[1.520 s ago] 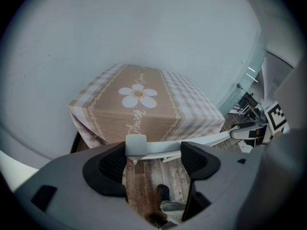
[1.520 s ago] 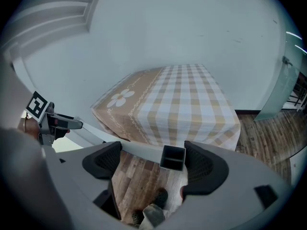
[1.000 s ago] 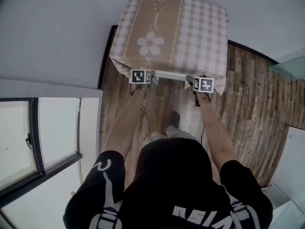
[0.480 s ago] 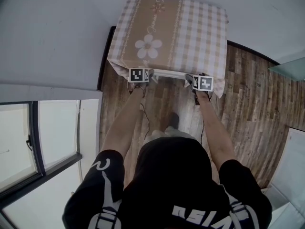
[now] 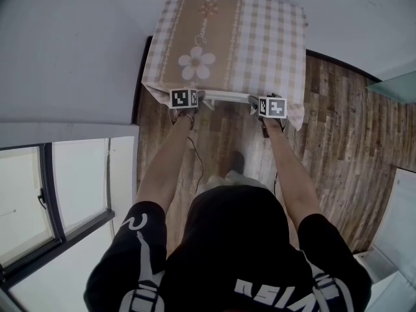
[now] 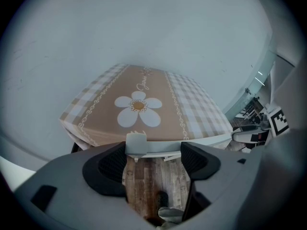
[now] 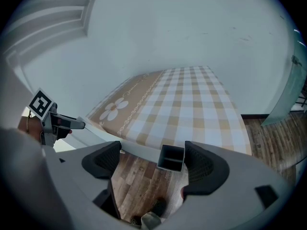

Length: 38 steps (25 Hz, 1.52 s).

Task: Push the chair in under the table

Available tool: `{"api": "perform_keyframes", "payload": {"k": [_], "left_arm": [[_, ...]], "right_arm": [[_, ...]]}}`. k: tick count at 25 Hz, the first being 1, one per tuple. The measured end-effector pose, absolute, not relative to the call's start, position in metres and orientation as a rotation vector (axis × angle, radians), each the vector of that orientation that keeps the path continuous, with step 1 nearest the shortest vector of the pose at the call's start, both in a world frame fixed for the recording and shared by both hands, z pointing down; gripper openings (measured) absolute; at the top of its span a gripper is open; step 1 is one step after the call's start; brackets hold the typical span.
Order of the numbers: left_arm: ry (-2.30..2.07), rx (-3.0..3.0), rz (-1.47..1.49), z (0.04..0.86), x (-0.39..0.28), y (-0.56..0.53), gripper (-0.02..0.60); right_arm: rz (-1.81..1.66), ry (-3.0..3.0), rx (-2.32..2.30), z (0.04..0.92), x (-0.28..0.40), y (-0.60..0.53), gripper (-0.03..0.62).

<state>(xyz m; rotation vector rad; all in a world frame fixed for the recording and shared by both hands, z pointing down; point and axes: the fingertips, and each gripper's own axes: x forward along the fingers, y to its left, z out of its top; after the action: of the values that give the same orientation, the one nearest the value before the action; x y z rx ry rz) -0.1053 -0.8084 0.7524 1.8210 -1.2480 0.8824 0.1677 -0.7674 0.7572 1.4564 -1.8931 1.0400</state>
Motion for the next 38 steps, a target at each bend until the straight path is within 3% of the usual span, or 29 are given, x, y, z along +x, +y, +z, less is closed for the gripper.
{"api": "perform_keyframes", "payload": {"k": [16,21,38], "left_arm": [[-1.304,1.863,0.798,0.748,-0.105,-0.810,0.368],[-1.333,1.867,0.716,0.736,-0.104,-0.799,0.368],[-1.410,2.078,0.477,0.641,-0.087,-0.751,0.367]], "right_arm": [[1.020,-1.830,1.419,0.753,0.170,-0.773,0.423],[0.911,-1.791,1.484,0.740,0.178,-0.762,0.316],[0.803,-2.076,1.642,0.640,0.151,-0.737,0.230]]}}
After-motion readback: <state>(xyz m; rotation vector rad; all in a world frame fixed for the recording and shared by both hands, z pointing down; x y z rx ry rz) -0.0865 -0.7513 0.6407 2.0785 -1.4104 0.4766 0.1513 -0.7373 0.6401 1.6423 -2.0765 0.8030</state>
